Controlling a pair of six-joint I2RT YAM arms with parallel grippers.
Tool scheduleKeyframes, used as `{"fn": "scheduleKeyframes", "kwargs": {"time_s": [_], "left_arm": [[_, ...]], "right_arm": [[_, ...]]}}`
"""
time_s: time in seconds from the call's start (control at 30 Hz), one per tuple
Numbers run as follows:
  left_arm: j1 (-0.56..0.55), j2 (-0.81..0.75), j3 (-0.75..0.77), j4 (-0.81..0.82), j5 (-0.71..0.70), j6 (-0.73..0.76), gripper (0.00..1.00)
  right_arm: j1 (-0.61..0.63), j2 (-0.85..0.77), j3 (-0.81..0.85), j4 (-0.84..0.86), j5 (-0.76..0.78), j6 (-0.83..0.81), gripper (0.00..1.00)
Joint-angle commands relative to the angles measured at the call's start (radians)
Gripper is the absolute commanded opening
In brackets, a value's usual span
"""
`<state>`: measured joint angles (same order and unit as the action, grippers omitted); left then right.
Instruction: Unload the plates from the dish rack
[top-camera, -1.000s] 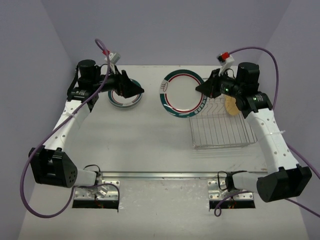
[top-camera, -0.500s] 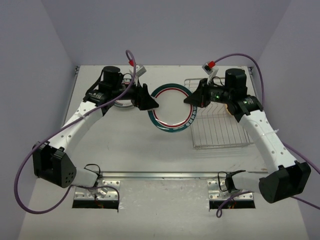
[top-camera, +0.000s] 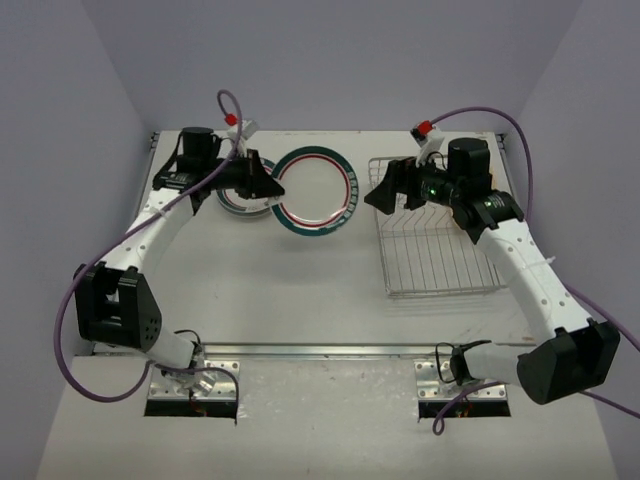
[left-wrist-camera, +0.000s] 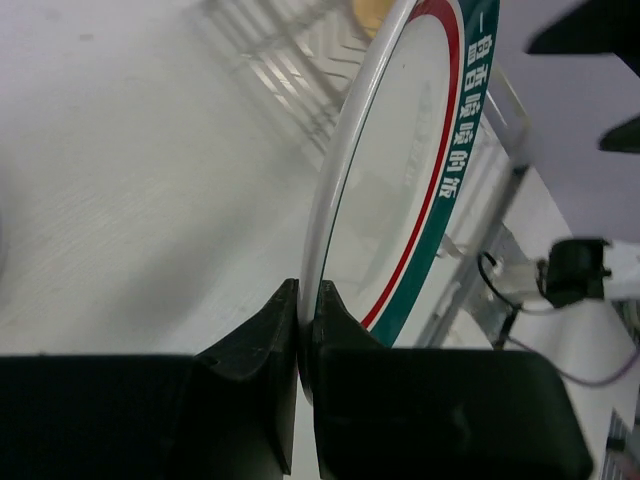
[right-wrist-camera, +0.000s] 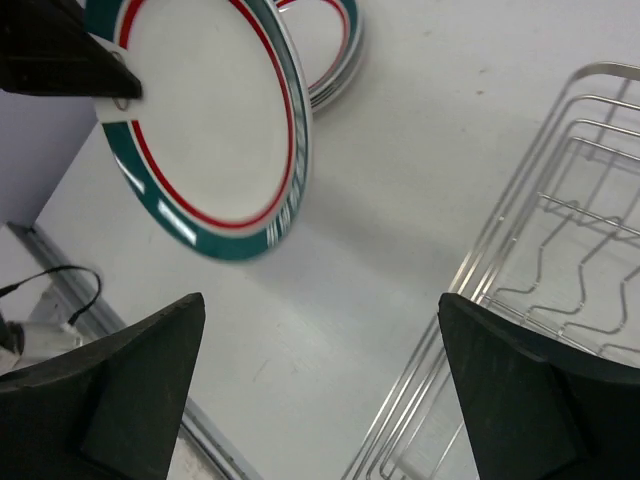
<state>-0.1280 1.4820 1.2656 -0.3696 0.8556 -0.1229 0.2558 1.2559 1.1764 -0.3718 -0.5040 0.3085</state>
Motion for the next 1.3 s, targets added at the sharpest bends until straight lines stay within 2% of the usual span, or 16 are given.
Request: {"fn": "scheduleKeyframes", "kwargs": {"time_s": [0.0,0.13,0.23,0.43,0.67,0.73,0.77,0.83,0.9,0.93,1.0,1.1,1.17,1.27], "left_arm": [[0.206,0.086,0.062,0.041,-0.049,-0.09,0.0],[0.293,0.217,0.146,-0.01,-0.151,-0.115,0.0],[0.31,0.3,0.207,-0.036,-0.217,-0.11,0.0],[0.333,0.415,0.289,-0.056,-0.289,-0.107,0.0],[0.387,0.534,0.365,-0.094,-0.282,-0.113,0.02],[0.393,0.544,0.376,-0.105,-0.297,-0.107,0.11],[0.395,0.546,0.376,-0.118,-0.314,-0.102,0.29],[0.393,0.54,0.369,-0.121,-0.33,-0.091,0.53],[0.395,0.513,0.359,-0.13,-0.358,-0.076,0.89],[0.394,0.499,0.358,-0.135,-0.38,-0.066,0.96],[0.391,0.458,0.36,-0.142,-0.446,-0.04,1.0],[0.378,0.384,0.353,-0.141,-0.594,0.017,1.0],[0.341,0.319,0.327,-0.121,-0.751,0.096,1.0],[0.291,0.218,0.233,-0.055,-0.877,0.183,1.0]], "right_arm": [[-0.029,-0.054,0.028,0.013,0.301,-0.035,0.99],[-0.053,-0.08,0.024,0.013,0.457,-0.059,0.99],[-0.073,-0.095,0.016,0.012,0.491,-0.071,0.99],[-0.102,-0.107,0.022,-0.015,0.525,-0.105,0.99],[-0.136,-0.11,0.032,-0.038,0.508,-0.115,0.99],[-0.138,-0.11,0.036,-0.039,0.481,-0.117,0.99],[-0.138,-0.105,0.042,-0.043,0.481,-0.12,0.99],[-0.138,-0.1,0.051,-0.049,0.485,-0.126,0.99],[-0.138,-0.084,0.071,-0.059,0.509,-0.141,0.99],[-0.138,-0.077,0.083,-0.064,0.524,-0.15,0.99],[-0.138,-0.061,0.112,-0.072,0.563,-0.177,0.99],[-0.139,-0.032,0.153,-0.091,0.644,-0.242,0.99],[-0.138,0.003,0.169,-0.104,0.713,-0.294,0.99],[-0.138,0.043,0.166,-0.099,0.796,-0.405,0.97]]}}
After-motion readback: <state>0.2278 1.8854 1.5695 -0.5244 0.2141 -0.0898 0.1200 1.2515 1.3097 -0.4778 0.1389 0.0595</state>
